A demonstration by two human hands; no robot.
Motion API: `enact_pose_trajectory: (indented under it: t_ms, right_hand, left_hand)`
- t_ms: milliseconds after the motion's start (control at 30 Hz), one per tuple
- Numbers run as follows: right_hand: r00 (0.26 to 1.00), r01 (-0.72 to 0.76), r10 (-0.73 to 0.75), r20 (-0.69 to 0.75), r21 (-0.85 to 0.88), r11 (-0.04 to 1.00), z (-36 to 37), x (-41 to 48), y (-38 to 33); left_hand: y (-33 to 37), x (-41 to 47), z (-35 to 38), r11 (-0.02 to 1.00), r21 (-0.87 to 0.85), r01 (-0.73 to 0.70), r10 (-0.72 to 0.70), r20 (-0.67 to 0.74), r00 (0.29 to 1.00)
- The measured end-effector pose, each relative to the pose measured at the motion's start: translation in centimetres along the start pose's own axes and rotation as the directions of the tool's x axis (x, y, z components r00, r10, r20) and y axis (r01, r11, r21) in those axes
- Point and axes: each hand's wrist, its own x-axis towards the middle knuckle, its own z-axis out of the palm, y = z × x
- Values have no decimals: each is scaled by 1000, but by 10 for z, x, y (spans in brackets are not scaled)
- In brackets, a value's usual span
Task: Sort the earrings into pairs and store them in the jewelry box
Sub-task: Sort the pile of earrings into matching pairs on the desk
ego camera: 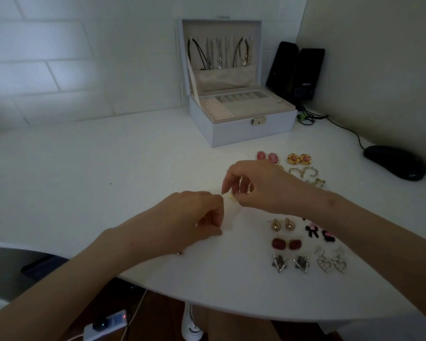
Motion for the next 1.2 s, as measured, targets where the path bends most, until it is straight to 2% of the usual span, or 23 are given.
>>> enact_pose_trajectory:
  t_ms: [200,400,500,633,733,900,1067,1200]
  right_hand:
    - [995,-85,87,-43,51,995,-7,-11,13]
    - [986,-124,128,-106,41,991,-7,-15,21]
    - [983,-120,132,-124,99,988,-7,-19,22]
    - [982,-129,159,-106,243,961,-8,-23,23]
    - [979,-154,190,-74,341,927,-9,-23,25]
    - [981,-148,181,-68,334,931,-10,-25,23]
    - [987,-129,157,-40,396,909,-10,-24,22]
    - [987,-148,161,-5,371,917,-11,-22,23]
  left_hand:
    - [5,7,-5,965,-262,-19,-22,-151,988]
    - [4,17,-7,910,-385,153,-186,-52,981]
    - [3,21,-7,913,-368,176,-193,-10,981]
    - [5,26,-6,876,-454,166,-178,17,984]
    - [7,31,-6,884,-445,144,-146,30,989]
    - [8,40,-4,863,-478,162,-162,42,986]
    - [5,51,2,912,-378,157,-167,8,986]
    - [4,57,7,954,-266,138,-153,-37,988]
